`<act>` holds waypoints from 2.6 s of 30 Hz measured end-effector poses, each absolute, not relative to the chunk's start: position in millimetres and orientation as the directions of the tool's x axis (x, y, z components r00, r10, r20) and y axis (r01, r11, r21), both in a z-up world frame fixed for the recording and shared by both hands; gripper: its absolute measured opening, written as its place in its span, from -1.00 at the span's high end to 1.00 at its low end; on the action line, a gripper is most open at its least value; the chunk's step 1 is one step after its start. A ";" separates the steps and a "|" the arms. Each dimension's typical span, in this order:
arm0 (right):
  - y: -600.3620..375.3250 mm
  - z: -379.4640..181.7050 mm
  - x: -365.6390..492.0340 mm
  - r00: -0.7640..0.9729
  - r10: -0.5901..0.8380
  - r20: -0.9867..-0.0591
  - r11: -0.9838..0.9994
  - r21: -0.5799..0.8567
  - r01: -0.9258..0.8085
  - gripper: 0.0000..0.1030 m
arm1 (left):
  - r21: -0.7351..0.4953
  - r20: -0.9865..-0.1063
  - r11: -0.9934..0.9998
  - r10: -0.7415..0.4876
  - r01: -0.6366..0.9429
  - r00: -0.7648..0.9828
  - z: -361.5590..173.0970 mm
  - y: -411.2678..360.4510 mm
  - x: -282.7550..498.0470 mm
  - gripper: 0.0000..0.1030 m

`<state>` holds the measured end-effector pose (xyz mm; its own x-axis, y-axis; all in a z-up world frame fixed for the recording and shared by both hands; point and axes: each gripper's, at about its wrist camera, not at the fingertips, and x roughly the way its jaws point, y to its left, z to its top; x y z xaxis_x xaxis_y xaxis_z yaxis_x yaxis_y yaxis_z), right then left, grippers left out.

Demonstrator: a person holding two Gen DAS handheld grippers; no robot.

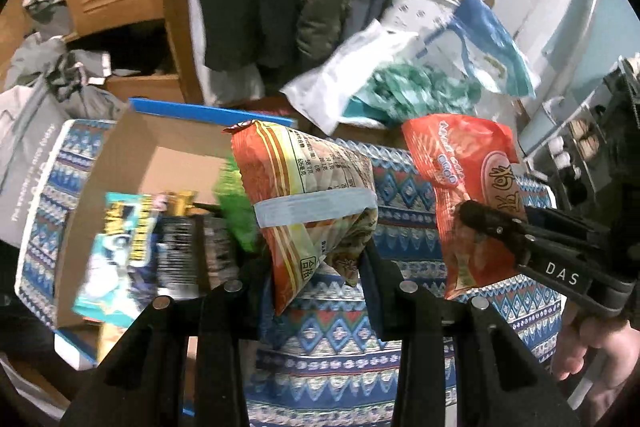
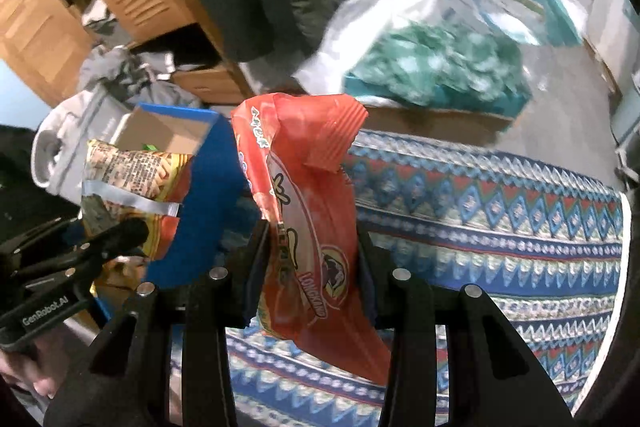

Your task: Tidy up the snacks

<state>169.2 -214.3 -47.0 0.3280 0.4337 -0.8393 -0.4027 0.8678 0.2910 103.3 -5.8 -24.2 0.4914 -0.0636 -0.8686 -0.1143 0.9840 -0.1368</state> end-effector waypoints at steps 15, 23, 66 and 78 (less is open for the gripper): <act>-97.0 -19.1 166.2 0.266 0.512 -0.817 0.777 0.309 -0.549 0.25 | -0.090 -0.864 0.958 0.061 -0.273 0.499 -21.2 96.0 87.7 0.28; -41.3 -18.7 169.4 0.226 0.524 -0.821 0.751 0.320 -0.578 0.25 | -0.127 -0.878 0.923 0.066 -0.364 0.473 -38.0 140.2 86.1 0.28; -41.6 32.8 91.7 0.436 0.482 -0.760 0.763 0.118 -0.636 -0.39 | -0.116 -0.792 0.946 0.096 -0.303 0.603 12.2 128.1 20.4 -0.70; -71.4 31.7 73.2 0.490 0.464 -0.738 0.796 0.105 -0.596 -0.43 | -0.117 -0.764 0.955 0.088 -0.271 0.639 20.2 113.2 7.3 -0.71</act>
<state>73.2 -71.4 31.7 0.4898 0.4640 -0.7381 -0.5964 0.7959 0.1045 7.3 113.2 20.2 0.6389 0.0875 -0.7643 -0.2709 0.9555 -0.1170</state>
